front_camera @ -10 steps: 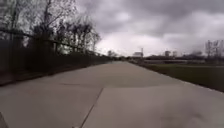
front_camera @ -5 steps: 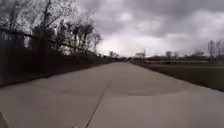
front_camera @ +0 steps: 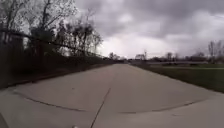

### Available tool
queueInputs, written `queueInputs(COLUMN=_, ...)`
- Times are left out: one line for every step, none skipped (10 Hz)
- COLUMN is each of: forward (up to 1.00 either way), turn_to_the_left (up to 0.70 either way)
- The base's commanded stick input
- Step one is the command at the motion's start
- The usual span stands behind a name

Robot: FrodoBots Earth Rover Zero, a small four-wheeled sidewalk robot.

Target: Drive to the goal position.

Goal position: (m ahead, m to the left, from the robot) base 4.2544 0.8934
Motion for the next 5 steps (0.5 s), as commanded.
queueInputs(forward=0.00, turn_to_the_left=0.00)
queueInputs(forward=0.00, turn_to_the_left=0.00)
queueInputs(forward=0.00, turn_to_the_left=0.00)
queueInputs(forward=0.00, turn_to_the_left=0.00)
queueInputs(forward=0.00, turn_to_the_left=0.00)
